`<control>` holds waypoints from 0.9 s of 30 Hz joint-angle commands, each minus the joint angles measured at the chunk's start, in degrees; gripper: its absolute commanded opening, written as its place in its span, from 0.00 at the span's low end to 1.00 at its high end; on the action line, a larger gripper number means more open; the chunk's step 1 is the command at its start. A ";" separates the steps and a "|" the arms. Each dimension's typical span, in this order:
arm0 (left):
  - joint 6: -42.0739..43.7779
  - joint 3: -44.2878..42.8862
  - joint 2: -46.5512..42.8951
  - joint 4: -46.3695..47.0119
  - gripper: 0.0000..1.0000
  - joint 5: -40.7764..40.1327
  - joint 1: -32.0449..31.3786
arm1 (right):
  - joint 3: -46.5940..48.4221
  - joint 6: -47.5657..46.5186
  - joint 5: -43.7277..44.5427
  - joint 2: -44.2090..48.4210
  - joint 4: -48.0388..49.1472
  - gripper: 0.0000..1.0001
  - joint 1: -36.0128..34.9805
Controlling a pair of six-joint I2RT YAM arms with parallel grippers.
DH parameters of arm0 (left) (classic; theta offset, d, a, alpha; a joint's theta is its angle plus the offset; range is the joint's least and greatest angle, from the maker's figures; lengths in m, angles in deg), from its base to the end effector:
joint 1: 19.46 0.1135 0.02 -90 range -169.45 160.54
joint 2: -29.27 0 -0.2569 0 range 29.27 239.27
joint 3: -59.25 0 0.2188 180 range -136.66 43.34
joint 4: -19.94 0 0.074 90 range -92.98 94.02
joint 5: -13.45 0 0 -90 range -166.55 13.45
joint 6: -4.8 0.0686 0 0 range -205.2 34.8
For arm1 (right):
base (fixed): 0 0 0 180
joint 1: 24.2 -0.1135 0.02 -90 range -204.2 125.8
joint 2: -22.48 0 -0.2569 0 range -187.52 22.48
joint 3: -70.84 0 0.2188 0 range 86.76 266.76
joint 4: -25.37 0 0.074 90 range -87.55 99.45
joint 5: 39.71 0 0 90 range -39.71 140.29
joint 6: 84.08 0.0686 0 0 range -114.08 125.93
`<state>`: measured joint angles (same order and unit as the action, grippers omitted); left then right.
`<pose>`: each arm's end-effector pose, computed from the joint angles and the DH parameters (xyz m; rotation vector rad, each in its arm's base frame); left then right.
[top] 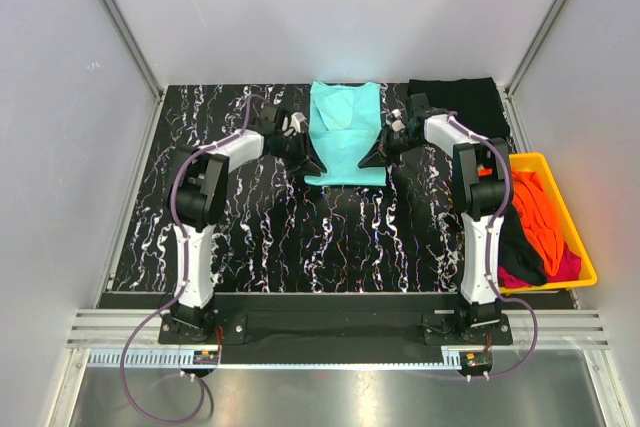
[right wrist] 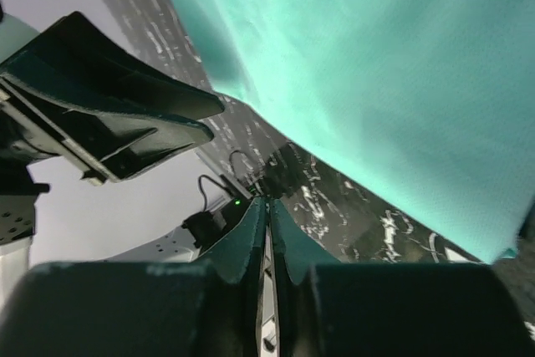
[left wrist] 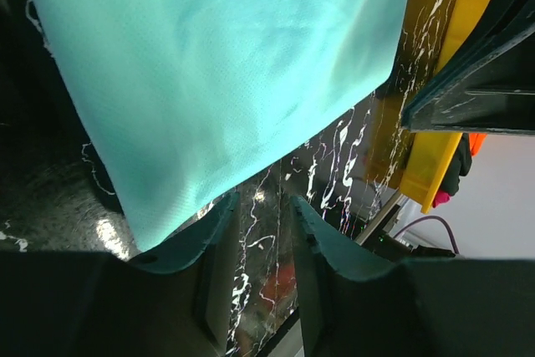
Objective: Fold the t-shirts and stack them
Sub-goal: Fold the tshirt
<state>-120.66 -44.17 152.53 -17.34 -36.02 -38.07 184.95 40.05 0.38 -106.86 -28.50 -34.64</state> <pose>0.3982 -0.1811 0.1481 -0.1039 2.6963 -1.2420 0.4194 0.1306 0.1443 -0.3386 -2.7816 -1.3974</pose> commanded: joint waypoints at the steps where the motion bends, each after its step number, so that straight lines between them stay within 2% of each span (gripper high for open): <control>1: -0.04 -0.83 -0.31 0.80 0.35 0.25 -0.29 | -2.21 -2.56 4.19 2.60 0.69 0.11 0.15; 8: 3.29 2.86 3.74 0.62 0.34 -2.39 -0.29 | -5.55 -6.18 9.39 0.93 0.60 0.12 0.51; 13: 4.35 9.53 0.93 0.80 0.33 -4.32 -0.55 | -10.82 -8.11 12.02 3.12 0.42 0.12 0.59; 19: 5.58 20.43 -6.79 1.06 0.33 -5.03 -2.13 | -22.85 -9.43 13.43 9.53 1.91 0.13 0.24; 23: 4.80 30.60 -14.79 2.11 0.33 -6.16 -5.46 | -36.45 -6.45 12.56 19.00 6.30 0.14 -0.11; 27: 1.11 38.80 -26.72 4.31 0.35 -6.69 -9.68 | -45.79 -2.85 11.24 29.56 8.16 0.15 -1.34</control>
<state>-118.48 -10.20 132.75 -12.71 -38.42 -45.37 143.55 34.83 10.46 -85.63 -22.51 -34.77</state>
